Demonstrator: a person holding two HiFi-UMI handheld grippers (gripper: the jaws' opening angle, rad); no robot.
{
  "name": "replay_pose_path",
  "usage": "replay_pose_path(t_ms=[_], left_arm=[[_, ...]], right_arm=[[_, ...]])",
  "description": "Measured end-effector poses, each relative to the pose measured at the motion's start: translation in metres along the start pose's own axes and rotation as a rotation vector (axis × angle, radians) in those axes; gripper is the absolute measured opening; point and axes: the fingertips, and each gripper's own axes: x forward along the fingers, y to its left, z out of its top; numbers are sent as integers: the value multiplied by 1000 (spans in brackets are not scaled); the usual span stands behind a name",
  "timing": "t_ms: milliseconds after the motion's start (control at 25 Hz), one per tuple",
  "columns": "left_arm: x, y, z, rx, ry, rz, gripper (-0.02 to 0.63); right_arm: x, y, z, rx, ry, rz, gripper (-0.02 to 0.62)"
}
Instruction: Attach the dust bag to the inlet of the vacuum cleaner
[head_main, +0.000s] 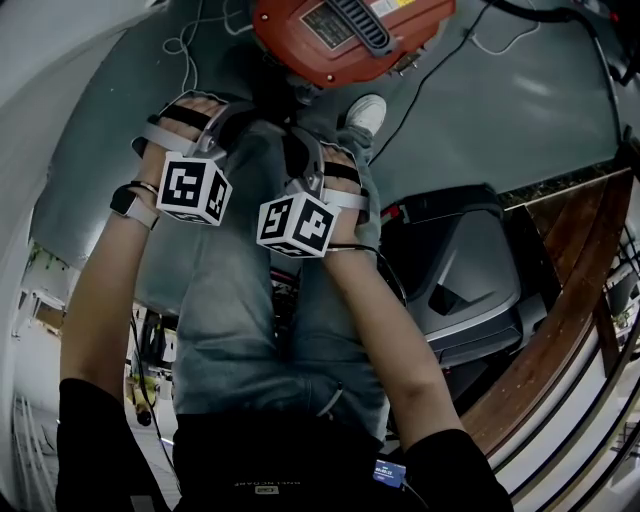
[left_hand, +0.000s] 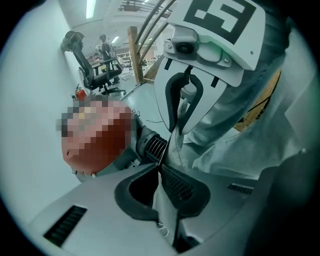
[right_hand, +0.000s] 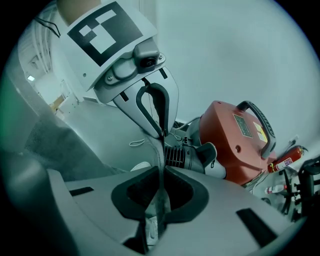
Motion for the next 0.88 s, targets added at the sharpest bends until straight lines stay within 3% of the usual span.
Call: replay_pose_path(t_ms=[280, 600, 880], left_arm=[[5, -1, 1, 16, 3, -23, 31], [6, -1, 1, 14, 13, -36, 31], [8, 0, 0, 9, 11, -46, 31]], right_arm=[[-11, -3, -15, 55, -26, 84, 49], [-25, -29, -19, 98, -69, 49, 49], [-5, -25, -24, -20, -21, 110, 49]])
